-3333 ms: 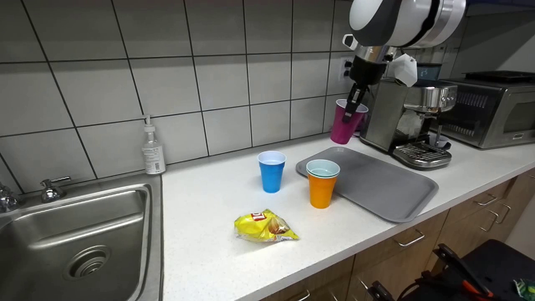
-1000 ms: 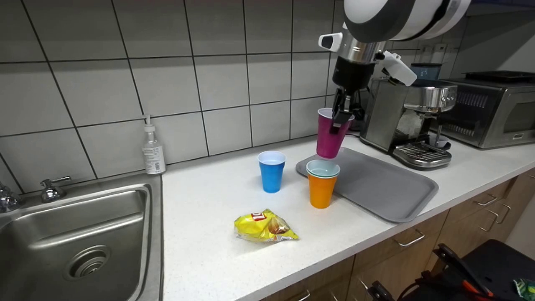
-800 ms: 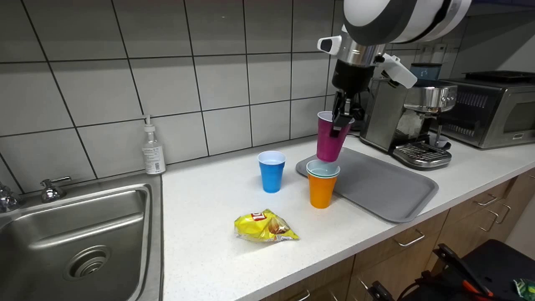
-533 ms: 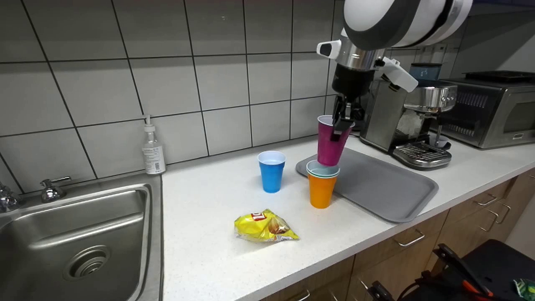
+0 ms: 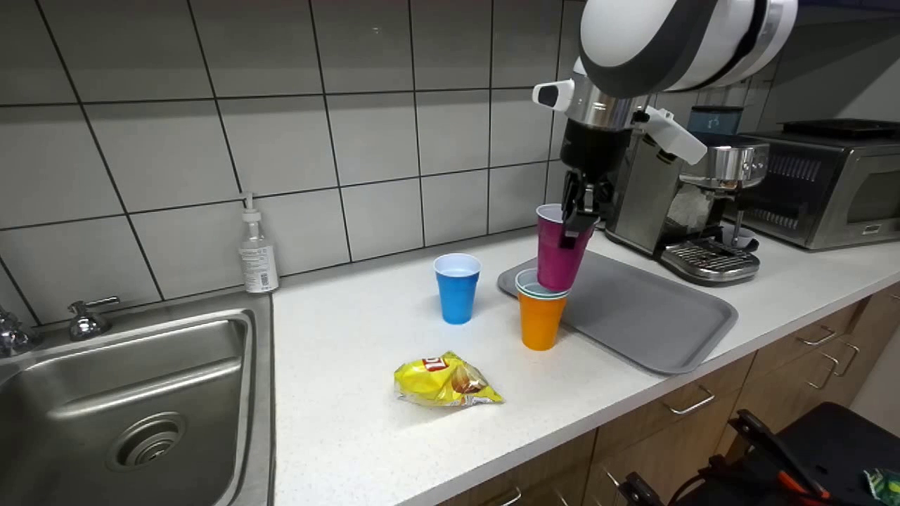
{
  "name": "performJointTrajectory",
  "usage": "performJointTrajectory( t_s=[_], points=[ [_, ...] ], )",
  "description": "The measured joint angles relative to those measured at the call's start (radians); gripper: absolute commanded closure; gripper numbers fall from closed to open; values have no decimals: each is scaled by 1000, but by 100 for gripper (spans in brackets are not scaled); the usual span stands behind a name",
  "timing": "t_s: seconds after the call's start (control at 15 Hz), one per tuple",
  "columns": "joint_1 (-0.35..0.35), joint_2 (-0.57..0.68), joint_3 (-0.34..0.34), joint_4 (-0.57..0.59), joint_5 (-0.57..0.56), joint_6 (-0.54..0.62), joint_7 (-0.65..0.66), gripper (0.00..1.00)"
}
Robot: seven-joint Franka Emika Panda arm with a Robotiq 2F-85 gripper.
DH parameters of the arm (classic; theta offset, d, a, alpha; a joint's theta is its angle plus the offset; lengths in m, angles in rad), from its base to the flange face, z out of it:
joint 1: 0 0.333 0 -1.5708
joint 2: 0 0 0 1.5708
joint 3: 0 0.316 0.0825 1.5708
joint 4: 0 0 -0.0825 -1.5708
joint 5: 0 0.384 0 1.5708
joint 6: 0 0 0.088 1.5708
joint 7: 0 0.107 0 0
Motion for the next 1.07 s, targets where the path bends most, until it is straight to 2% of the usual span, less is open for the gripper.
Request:
performJointTrajectory(
  t_s=[1.07],
  points=[
    [2, 53, 24, 0, -5, 50, 35, 99]
  ],
)
